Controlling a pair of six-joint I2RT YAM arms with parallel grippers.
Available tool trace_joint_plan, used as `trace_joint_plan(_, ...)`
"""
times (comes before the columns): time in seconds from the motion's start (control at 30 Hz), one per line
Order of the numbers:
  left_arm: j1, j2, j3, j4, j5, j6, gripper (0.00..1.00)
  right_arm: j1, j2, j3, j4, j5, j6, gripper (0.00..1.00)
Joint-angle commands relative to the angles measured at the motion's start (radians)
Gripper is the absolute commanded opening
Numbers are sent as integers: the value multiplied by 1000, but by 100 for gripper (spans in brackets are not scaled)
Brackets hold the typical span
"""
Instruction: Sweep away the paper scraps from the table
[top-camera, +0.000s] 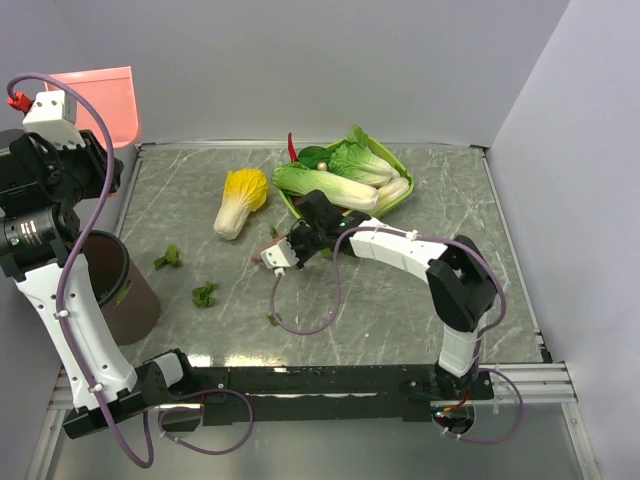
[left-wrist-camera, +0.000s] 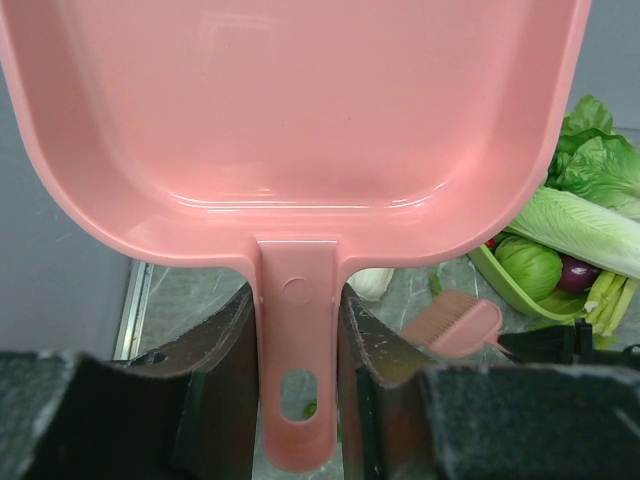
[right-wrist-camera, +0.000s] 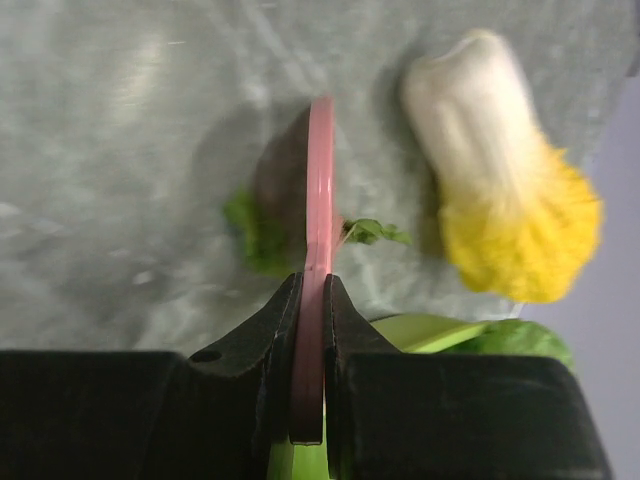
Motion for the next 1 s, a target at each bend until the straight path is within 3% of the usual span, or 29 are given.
trace_joint_plan(0.0,-1,-10,3,41,32,-5,1,-3,-185,-10,-214,-96,-9,0)
trace_joint_plan(0.1,0,-4,6,43,32,4,1,-25,-266,48,-307,-170,74,0)
trace_joint_plan(0.2,-1,-4,3,55,18,5,1,-32,-297,110,-209,-208,259,0)
trace_joint_plan(0.3,0,1,-2,58,15,-1,1,-26,-259,181,-87,-233,617,0)
trace_joint_plan(0.4,0,7,6,43,16,-1,1,-2,-148,301,-39,-254,847,0)
trace_joint_plan(0.5,0,13,23,37,4,4,1,21,-16,439,0,-266,1225,0)
trace_joint_plan(0.6,0,18,44,24,-11,9,1,50,96,537,58,-257,1486,0)
trace_joint_plan(0.87,0,-4,56,-6,-42,61,1,77,346,691,80,-193,1896,0)
trace_joint_plan(0.97,-1,-27,43,-14,-53,65,1,73,384,639,87,-162,2005,0)
